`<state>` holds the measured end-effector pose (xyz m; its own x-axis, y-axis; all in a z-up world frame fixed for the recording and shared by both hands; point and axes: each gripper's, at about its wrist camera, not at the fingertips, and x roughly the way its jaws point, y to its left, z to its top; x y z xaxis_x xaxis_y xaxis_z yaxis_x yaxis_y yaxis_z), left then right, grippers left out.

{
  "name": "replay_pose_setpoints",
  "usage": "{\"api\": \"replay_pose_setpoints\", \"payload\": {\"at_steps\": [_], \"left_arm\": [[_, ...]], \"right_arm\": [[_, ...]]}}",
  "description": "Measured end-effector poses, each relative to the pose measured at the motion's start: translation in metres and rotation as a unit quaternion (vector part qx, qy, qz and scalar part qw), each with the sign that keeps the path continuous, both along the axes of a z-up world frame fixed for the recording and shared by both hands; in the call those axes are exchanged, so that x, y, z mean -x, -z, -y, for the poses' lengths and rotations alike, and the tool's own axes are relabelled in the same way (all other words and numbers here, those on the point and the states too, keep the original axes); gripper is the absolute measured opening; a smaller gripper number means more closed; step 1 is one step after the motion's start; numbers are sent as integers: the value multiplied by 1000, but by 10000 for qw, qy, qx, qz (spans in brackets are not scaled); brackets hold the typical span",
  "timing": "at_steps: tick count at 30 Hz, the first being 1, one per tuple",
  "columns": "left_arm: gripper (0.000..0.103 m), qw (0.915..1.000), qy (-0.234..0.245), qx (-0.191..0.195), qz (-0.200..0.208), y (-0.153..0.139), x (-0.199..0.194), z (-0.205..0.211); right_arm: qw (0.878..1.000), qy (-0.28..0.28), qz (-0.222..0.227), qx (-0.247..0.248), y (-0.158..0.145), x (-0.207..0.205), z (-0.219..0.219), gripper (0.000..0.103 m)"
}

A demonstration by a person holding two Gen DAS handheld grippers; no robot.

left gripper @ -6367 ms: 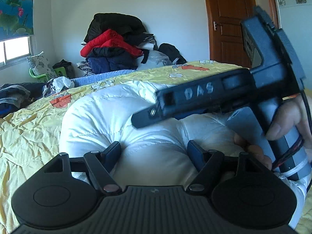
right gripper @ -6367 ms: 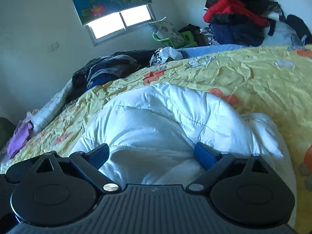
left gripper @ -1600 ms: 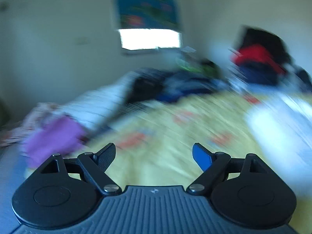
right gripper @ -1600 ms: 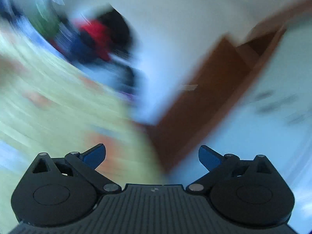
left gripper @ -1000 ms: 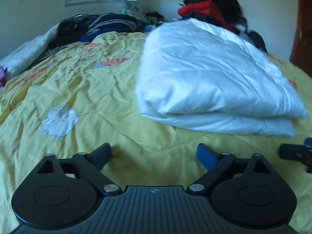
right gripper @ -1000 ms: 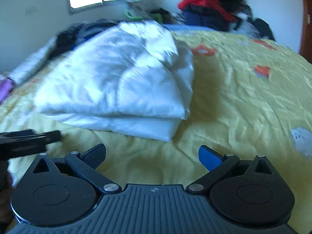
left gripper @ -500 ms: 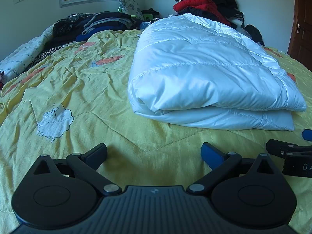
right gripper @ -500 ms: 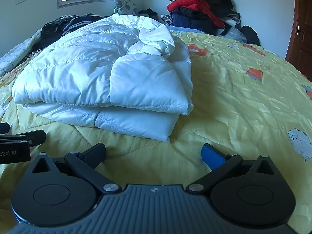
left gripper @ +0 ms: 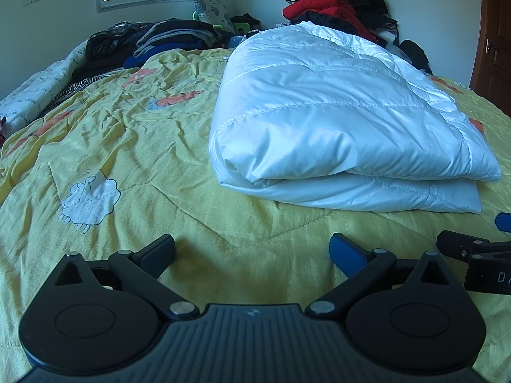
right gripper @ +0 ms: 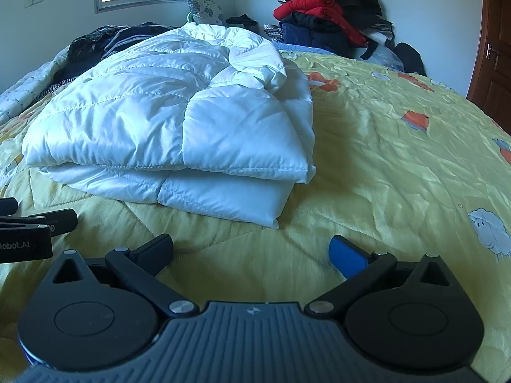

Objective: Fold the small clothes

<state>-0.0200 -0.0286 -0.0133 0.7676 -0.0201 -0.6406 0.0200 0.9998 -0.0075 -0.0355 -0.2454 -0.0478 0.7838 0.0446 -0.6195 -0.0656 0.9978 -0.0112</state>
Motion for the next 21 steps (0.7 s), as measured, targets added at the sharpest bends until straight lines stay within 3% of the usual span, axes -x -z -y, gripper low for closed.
{"api": "replay_pose_setpoints", "payload": {"at_steps": [21], "left_arm": [[103, 10000, 44, -6, 20, 0, 2, 1]], "right_arm": [[10000, -3, 3, 2, 0, 0, 0, 102]]}}
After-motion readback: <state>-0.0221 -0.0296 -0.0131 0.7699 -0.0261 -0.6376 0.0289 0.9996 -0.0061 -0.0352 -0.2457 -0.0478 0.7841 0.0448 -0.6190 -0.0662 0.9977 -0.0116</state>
